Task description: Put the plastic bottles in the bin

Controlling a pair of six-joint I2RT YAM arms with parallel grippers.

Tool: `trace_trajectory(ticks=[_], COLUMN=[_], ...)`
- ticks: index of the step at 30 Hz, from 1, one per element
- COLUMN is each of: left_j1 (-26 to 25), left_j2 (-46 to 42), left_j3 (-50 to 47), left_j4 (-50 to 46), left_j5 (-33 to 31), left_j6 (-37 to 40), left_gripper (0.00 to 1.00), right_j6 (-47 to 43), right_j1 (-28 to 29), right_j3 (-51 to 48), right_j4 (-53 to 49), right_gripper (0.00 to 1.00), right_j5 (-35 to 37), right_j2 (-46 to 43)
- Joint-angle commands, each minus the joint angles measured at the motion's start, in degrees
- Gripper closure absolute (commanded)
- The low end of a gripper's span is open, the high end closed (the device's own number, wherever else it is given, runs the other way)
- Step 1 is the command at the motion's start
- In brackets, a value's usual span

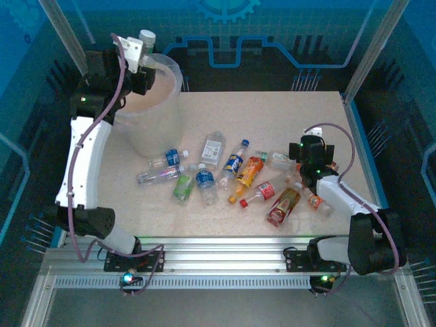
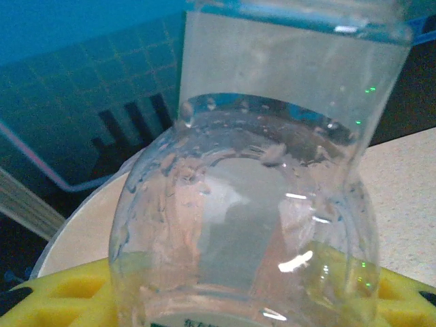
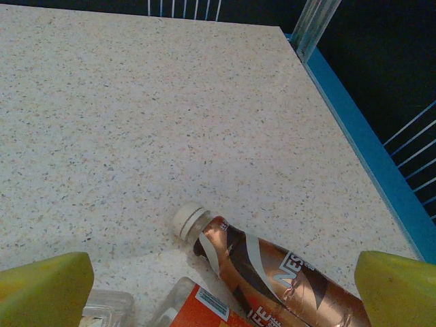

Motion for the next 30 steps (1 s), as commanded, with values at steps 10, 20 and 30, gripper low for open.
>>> trace_trajectory(ticks=[10, 20, 30], left_j1=[4.5, 4.7, 4.9], left_j2=[9.0, 15.4, 20.7], left_j3=[0.1, -2.4, -3.7], left_j4=[-3.3, -4.9, -6.1], left_j5=[-3.5, -5.7, -7.1], left_j6=[0.6, 2.2, 4.3], left_gripper=[0.60, 0.56, 0.52], right_j6=[0.7, 0.7, 0.6], right_j1=[-0.4, -0.4, -0.4], right_j3=[1.0, 1.2, 1.6], right_j4=[-0.7, -0.7, -0.7], right_gripper=[0.00, 0.00, 0.00], right_j5=[-1.1, -1.4, -1.7], right_j2=[-0.1, 0.4, 1.3])
